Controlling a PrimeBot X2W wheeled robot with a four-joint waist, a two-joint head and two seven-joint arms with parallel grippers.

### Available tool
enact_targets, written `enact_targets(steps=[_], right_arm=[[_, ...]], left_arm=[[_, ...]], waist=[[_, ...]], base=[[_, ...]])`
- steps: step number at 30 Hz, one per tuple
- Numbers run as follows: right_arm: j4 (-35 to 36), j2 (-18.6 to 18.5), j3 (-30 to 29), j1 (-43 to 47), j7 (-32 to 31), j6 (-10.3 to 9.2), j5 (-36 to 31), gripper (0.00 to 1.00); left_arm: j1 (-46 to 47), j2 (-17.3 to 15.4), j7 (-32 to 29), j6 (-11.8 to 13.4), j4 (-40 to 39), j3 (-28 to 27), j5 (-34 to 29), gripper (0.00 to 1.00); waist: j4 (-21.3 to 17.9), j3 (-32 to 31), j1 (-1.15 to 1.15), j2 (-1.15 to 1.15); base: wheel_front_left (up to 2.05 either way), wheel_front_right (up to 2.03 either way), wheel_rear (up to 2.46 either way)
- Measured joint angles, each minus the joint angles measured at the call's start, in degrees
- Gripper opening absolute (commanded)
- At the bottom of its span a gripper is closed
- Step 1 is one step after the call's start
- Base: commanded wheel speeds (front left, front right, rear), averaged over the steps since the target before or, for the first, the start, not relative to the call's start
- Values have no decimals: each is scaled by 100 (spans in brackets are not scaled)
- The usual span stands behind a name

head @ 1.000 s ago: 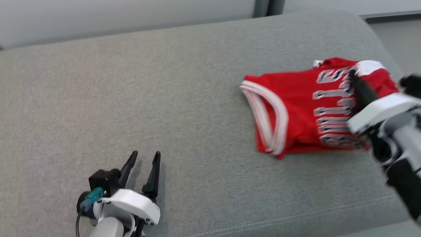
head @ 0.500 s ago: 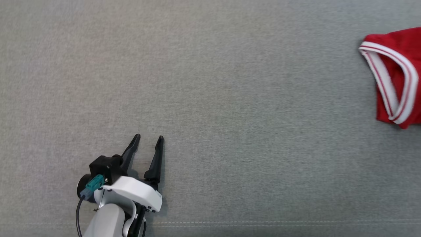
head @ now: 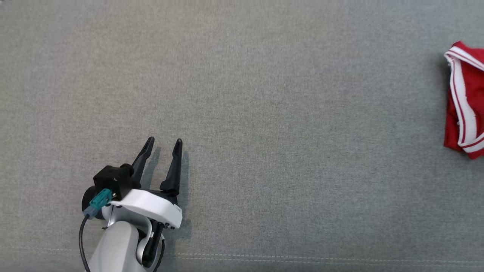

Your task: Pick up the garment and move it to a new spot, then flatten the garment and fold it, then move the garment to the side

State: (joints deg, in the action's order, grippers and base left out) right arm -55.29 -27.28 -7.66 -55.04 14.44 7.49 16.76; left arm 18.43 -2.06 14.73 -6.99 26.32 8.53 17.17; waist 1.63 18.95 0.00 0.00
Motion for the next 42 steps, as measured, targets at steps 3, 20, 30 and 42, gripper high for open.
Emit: enact_targets(steps=[3,20,30,42], right_arm=[[667,653,-300,603,9,0,-495,100],[2096,1848,227,2605,21,0,-666,100],[2383,2040,439,3489,21,0,-661,100],[2591,2190,536,4105,21,1,-662,100]], left_arm=[[-76,2,0,0,-13,-93,-29,100],[-733,-2,0,41,7,-287,-156,100],[-1161,-8,0,157,-2,-499,-357,100],[-1399,-16,0,229,-60,-692,-357,100]], waist=[[-28,-181,0,0],[27,-1254,0,0],[157,-1873,0,0],[196,-2105,0,0]], base=[[0,0,0],[0,0,0],[0,0,0],[0,0,0]])
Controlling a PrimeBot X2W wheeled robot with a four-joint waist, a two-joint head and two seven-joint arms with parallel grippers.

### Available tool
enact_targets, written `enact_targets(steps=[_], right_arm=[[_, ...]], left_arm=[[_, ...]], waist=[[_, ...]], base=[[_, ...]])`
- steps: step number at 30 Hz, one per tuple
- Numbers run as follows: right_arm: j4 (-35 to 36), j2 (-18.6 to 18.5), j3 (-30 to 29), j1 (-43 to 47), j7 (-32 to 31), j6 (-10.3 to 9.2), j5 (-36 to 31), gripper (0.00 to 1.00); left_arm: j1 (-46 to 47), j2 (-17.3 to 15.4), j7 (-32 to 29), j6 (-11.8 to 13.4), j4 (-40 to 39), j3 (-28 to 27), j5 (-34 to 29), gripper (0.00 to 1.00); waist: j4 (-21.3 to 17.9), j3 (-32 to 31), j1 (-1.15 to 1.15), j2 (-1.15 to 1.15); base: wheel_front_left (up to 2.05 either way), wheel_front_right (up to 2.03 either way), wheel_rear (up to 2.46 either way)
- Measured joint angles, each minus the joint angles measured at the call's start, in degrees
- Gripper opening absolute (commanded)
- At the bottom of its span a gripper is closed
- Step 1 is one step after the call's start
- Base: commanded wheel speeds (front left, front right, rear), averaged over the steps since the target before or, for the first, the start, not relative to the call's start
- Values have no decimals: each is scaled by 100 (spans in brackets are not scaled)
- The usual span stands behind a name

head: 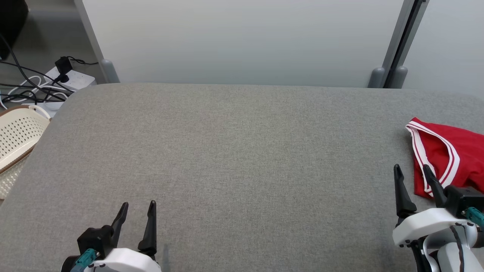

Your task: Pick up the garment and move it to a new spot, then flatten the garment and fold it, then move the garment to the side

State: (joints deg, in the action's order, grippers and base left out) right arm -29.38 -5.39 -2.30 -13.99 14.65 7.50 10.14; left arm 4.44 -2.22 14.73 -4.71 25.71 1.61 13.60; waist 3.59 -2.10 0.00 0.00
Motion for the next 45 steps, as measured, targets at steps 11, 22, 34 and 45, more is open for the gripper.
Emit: enact_targets(steps=[11,22,34,45], right_arm=[[-146,87,60,336,-2,0,10,0],[-265,202,45,653,-179,0,582,0],[-94,204,-20,654,-361,0,1376,0],[68,208,-73,660,-533,0,2083,0]], left_arm=[[-199,55,-9,-20,41,-155,207,0],[-446,131,-185,-21,199,-169,744,0],[-441,126,-364,-29,69,-203,1473,0],[-425,120,-571,-34,-40,-247,2148,0]], waist=[[-12,23,0,0],[-40,32,3,0],[-74,59,2,0],[-104,77,1,0]], base=[[0,0,0],[0,0,0],[0,0,0],[0,0,0]])
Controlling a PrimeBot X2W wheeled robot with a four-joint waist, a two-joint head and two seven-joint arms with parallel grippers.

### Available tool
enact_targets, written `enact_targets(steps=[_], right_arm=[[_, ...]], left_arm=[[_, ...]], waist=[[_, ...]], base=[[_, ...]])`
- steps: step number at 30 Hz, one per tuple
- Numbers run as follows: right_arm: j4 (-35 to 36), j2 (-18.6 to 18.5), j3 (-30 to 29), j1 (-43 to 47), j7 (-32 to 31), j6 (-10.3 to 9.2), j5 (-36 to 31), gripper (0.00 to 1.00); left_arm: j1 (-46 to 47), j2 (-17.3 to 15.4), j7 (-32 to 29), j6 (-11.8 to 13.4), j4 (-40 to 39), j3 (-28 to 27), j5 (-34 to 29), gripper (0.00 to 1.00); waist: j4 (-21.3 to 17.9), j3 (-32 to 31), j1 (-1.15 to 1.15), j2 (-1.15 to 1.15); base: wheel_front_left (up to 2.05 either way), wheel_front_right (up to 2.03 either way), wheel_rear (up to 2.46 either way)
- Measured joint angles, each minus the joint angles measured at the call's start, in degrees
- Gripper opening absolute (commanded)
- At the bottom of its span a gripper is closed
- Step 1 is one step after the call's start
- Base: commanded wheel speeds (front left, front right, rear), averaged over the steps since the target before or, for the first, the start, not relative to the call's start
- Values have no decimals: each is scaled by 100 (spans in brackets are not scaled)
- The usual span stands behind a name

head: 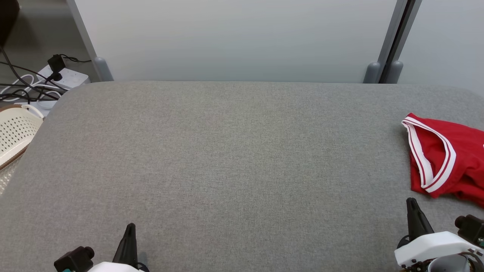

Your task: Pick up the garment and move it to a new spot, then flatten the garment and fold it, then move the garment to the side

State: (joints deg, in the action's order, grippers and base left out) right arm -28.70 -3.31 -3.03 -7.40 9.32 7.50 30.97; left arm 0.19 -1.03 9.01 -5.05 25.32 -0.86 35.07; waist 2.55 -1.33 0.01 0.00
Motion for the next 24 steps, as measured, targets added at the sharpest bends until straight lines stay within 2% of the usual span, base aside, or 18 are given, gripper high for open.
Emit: enact_targets(steps=[24], right_arm=[[313,16,-116,47,-401,-1,1556,0]], left_arm=[[43,-18,-398,-51,-245,-98,1445,0]], waist=[[-66,38,0,0]], base=[[0,0,0]])
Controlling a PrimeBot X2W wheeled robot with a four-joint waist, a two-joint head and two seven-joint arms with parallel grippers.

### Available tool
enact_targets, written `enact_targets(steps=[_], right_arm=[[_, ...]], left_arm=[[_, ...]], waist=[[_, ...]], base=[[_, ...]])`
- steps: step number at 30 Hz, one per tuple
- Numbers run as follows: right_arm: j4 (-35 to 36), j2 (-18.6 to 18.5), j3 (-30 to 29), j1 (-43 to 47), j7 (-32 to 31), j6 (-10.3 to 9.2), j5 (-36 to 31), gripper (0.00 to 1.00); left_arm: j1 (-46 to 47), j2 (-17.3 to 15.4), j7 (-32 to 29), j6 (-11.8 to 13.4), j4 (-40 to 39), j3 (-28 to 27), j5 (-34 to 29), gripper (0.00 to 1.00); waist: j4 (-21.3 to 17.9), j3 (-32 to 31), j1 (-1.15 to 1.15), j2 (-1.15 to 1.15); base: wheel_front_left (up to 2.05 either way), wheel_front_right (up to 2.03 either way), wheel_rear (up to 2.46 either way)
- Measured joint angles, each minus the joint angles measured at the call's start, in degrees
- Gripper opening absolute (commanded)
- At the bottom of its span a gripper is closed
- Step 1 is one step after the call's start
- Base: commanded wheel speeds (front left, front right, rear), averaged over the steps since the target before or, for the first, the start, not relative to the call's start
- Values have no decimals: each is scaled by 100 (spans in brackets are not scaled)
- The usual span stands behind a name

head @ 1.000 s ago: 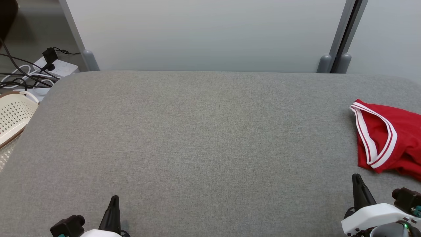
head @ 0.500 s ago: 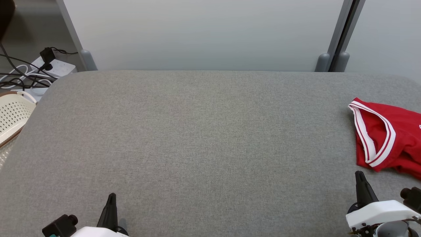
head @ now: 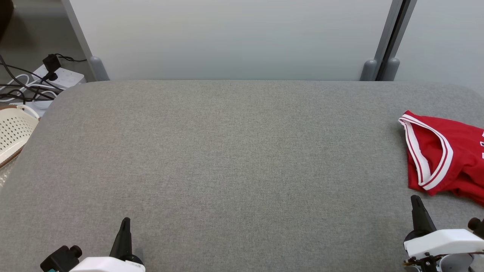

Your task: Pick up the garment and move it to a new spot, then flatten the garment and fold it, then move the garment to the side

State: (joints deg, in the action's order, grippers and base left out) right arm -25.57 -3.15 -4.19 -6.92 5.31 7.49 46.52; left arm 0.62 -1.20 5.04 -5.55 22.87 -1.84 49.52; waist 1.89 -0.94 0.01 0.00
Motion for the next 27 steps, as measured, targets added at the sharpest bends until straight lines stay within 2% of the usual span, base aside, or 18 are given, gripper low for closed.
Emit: enact_targets(steps=[27], right_arm=[[350,37,-122,52,-431,0,1667,0]], left_arm=[[102,-19,-404,-51,-258,-101,1569,0]], waist=[[-71,42,0,0]], base=[[0,0,0]])
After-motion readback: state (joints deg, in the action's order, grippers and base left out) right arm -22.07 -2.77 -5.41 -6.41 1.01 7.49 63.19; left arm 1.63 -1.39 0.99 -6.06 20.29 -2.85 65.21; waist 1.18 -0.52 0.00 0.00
